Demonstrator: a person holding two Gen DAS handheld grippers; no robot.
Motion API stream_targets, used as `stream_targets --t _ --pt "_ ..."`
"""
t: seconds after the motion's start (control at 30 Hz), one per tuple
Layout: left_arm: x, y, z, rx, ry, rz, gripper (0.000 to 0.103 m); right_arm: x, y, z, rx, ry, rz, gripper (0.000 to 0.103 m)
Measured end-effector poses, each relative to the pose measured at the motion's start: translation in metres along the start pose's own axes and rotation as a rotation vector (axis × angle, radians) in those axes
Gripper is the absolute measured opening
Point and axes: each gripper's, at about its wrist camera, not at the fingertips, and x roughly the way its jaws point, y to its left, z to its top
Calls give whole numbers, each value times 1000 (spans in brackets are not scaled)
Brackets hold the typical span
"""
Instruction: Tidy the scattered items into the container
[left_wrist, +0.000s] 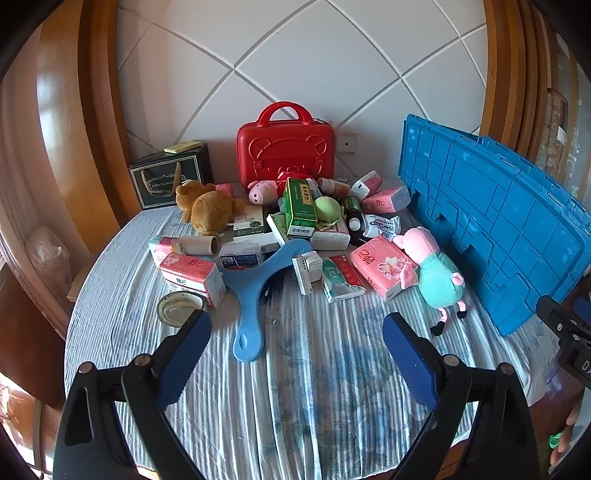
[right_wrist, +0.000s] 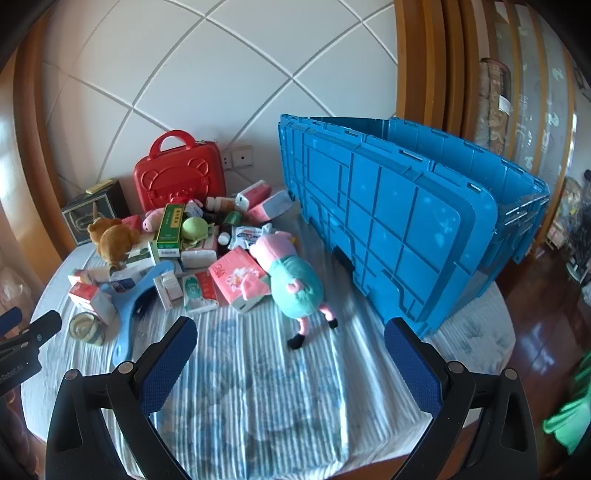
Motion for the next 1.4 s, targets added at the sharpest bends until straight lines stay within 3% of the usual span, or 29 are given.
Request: stream_targets --t 0.47,0.77,0.97,1.13,1.2,1.27,1.4 --pt "26 10 -7 18 48 -48 95 23 7 -8 -7 68 -9 103" --pt "86 30 -22 -18 190 -38 95 72 -2 -17 -28 176 -17 103" --pt "126 14 -20 -48 262 4 89 134 -8 -10 -68 273 72 103" --pt "159 -5 -6 -66 277 35 87 176 1 4 -135 306 163 103" --pt "172 -7 -1 -74 272 54 78 190 9 9 -160 312 213 103" --pt "187 -6 4 -83 277 65 73 204 22 12 -188 327 253 99" --pt "222 -4 14 -99 299 48 66 226 49 13 -208 370 336 78"
